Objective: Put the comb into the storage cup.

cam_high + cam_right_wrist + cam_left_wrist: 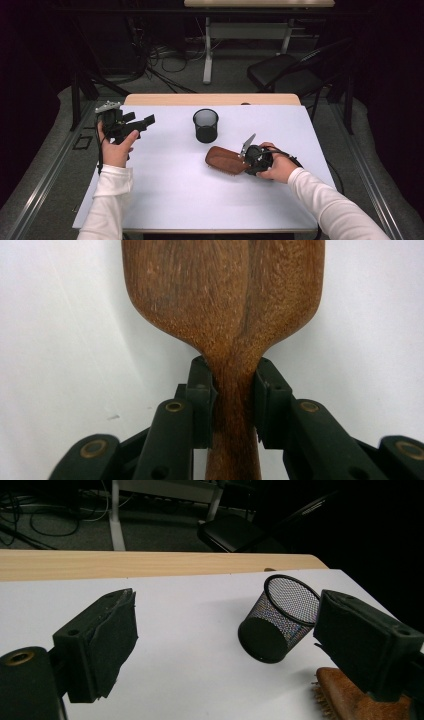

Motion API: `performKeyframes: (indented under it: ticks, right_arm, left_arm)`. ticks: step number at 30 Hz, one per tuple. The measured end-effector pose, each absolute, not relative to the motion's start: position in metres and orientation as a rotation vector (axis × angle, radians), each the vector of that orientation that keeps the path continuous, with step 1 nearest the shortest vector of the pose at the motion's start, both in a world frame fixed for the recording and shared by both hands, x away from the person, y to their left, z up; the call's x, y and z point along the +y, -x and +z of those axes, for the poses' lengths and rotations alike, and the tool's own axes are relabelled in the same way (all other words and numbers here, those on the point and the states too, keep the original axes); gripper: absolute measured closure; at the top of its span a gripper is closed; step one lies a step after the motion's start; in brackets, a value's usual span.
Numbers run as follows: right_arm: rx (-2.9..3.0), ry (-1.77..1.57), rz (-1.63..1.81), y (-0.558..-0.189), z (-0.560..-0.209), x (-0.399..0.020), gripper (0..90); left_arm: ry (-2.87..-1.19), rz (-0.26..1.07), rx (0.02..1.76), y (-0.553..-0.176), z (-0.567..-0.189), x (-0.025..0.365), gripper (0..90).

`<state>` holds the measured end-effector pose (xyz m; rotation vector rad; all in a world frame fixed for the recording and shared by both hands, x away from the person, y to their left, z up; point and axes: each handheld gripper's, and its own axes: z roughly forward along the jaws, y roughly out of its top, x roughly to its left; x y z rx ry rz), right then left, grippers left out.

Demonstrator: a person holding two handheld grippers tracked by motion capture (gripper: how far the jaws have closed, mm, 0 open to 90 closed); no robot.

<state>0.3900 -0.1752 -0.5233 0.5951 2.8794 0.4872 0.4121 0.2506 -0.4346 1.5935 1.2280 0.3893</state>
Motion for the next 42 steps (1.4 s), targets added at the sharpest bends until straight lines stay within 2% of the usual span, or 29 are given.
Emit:
performKeyframes:
  ticks: [42]
  right_arm:
    - [2.678, -0.711, 0.873, -0.373, -0.489, -0.192, 72.9]
  left_arm:
    - [-1.602, 0.387, 1.223, -0.412, -0.435, 0.249, 10.4]
